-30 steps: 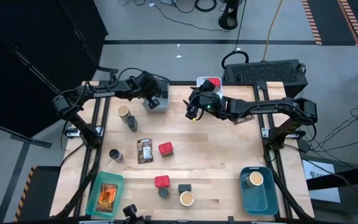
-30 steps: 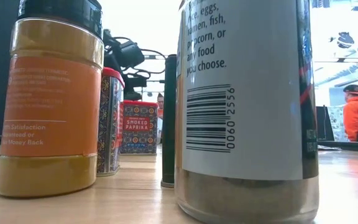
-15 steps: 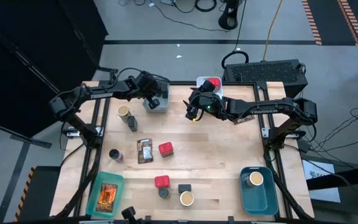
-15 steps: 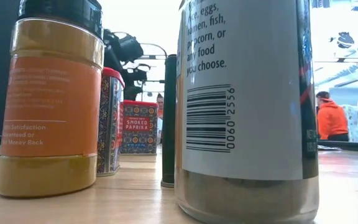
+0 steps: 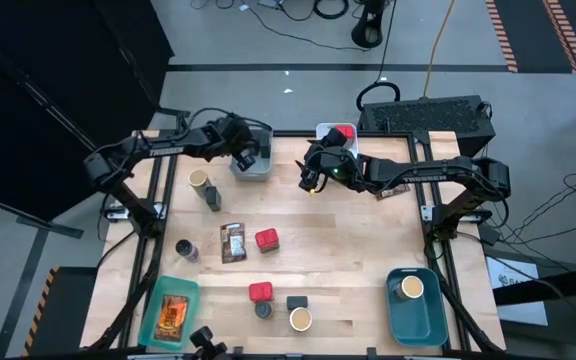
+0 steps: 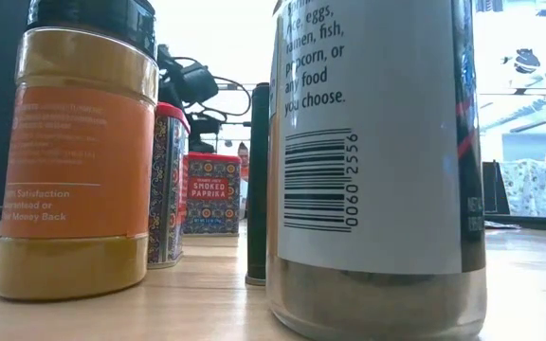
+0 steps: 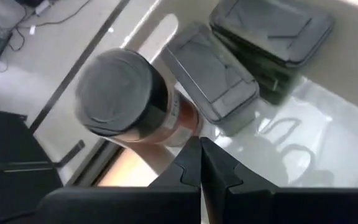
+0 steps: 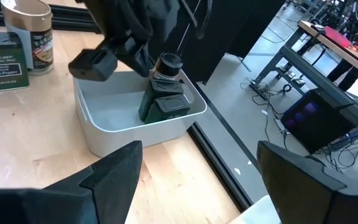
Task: Sort spices by type
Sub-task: Put the black spice can into the gray bin, then adjust the black spice can in the gray bin
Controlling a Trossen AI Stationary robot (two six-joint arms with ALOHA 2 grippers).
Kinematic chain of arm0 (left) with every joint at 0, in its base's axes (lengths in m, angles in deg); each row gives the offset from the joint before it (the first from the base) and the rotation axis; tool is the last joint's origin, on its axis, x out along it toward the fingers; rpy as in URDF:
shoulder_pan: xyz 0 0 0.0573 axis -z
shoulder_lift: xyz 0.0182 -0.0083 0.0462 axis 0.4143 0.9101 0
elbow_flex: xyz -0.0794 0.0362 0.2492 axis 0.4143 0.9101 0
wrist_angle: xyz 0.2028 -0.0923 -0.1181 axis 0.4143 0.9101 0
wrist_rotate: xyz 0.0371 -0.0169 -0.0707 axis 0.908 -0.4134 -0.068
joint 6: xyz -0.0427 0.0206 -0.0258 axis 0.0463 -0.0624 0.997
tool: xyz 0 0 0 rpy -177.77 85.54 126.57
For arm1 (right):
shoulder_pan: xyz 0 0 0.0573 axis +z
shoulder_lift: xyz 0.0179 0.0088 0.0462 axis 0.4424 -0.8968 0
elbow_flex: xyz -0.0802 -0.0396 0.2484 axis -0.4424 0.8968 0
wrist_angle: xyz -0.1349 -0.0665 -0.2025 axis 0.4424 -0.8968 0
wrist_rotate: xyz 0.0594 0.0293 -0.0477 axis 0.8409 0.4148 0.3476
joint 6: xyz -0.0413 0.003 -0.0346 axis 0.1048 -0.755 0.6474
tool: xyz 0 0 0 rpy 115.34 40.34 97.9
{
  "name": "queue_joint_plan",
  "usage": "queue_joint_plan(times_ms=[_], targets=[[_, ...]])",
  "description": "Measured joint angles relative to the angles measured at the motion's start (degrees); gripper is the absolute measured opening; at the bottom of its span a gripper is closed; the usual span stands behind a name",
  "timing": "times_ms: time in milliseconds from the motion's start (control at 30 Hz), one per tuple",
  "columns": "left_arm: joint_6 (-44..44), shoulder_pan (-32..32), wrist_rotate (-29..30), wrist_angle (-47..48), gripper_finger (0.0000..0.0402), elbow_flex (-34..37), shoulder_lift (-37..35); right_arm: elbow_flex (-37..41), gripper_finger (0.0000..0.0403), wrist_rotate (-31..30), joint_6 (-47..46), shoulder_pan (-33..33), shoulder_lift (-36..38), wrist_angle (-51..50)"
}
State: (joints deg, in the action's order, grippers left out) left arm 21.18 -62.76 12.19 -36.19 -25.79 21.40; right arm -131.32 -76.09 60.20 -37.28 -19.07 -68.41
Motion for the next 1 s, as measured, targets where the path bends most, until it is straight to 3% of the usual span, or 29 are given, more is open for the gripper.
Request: queue_joint_plan(times_ms=[667,900,1000], targets=[[0.6,0.1,-3.6,-3.5,0.0001,0.0,2.1,0.0,0.0300,0.0,0.0,0.0,0.0,-0.5],[2.4,1.0,-1.0,4.4,0.0001,0.0,-0.9,0.0,0.0300,0.0,0.0,0.0,0.0,-0.4],[0.3,2.0,-9.0,3.7,0.0001,0.0,-2.1,0.0,0.0300,0.0,-0.1,-0.2,0.0,-0.4]])
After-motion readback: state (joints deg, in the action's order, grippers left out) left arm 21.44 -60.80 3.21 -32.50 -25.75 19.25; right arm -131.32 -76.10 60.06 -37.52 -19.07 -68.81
